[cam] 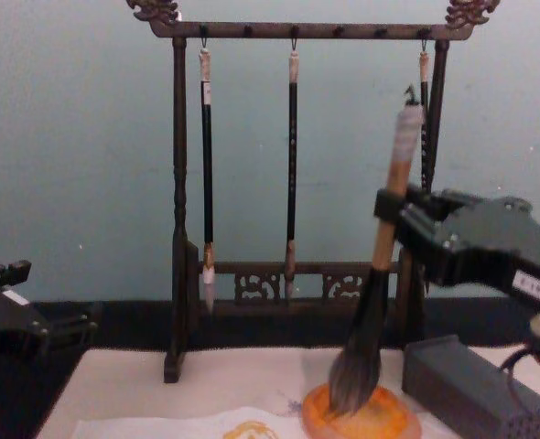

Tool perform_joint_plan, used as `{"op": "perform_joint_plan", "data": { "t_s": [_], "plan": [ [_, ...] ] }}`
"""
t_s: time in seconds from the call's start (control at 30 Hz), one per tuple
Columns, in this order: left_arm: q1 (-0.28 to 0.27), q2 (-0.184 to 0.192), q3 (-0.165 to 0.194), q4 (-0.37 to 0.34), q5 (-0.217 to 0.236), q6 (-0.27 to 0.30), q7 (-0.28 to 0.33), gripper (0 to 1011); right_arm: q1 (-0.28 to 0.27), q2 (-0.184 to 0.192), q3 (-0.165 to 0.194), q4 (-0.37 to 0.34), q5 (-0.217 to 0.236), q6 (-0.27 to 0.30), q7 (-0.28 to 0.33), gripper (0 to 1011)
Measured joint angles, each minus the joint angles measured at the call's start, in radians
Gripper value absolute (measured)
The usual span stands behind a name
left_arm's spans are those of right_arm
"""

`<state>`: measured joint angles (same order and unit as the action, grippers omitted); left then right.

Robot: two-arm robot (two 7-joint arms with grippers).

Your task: Pick up the brush from the inkstone, write on the paper, then place the brush back to its original position.

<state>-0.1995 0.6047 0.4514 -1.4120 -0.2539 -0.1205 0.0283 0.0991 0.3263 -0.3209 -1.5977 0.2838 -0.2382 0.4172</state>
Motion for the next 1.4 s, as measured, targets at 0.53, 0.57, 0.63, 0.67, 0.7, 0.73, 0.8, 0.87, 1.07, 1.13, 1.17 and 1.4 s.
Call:
{"op": "perform_joint_plan", "data": {
  "t_s": [0.53, 0.57, 0.63, 0.67, 0.7, 0.73, 0.8, 0.87, 1.07, 1.13, 1.17, 1.4],
  "plan": [
    [0.000, 0.000, 0.000, 0.000, 0.000, 0.000, 0.000, 1001, 0.071, -0.082, 0.097, 0.092, 0.315, 0.221, -0.023, 168],
    [0.000, 0.000, 0.000, 0.000, 0.000, 0.000, 0.000, 1001, 0.076, -0.086, 0.102, 0.098, 0.334, 0.237, -0.024, 168],
    [0.000, 0.000, 0.000, 0.000, 0.000, 0.000, 0.000, 1001, 0.088, -0.095, 0.118, 0.119, 0.389, 0.283, -0.029, 168],
    [0.000, 0.000, 0.000, 0.000, 0.000, 0.000, 0.000, 1001, 0.092, -0.098, 0.124, 0.127, 0.407, 0.299, -0.031, 168],
    [0.000, 0.000, 0.000, 0.000, 0.000, 0.000, 0.000, 1001, 0.101, -0.104, 0.133, 0.140, 0.442, 0.330, -0.035, 168],
    [0.000, 0.000, 0.000, 0.000, 0.000, 0.000, 0.000, 1001, 0.105, -0.106, 0.137, 0.147, 0.456, 0.343, -0.038, 168],
    [0.000, 0.000, 0.000, 0.000, 0.000, 0.000, 0.000, 1001, 0.115, -0.111, 0.148, 0.166, 0.494, 0.375, -0.046, 168],
    [0.000, 0.000, 0.000, 0.000, 0.000, 0.000, 0.000, 1001, 0.121, -0.115, 0.154, 0.177, 0.515, 0.390, -0.051, 168],
    [0.000, 0.000, 0.000, 0.000, 0.000, 0.000, 0.000, 1001, 0.150, -0.125, 0.171, 0.231, 0.580, 0.437, -0.071, 168],
    [0.000, 0.000, 0.000, 0.000, 0.000, 0.000, 0.000, 1001, 0.162, -0.127, 0.175, 0.253, 0.601, 0.451, -0.078, 168],
    [0.000, 0.000, 0.000, 0.000, 0.000, 0.000, 0.000, 1001, 0.166, -0.128, 0.175, 0.260, 0.607, 0.454, -0.080, 168],
    [0.000, 0.000, 0.000, 0.000, 0.000, 0.000, 0.000, 1001, 0.196, -0.132, 0.176, 0.320, 0.645, 0.473, -0.093, 168]
  ]
}}
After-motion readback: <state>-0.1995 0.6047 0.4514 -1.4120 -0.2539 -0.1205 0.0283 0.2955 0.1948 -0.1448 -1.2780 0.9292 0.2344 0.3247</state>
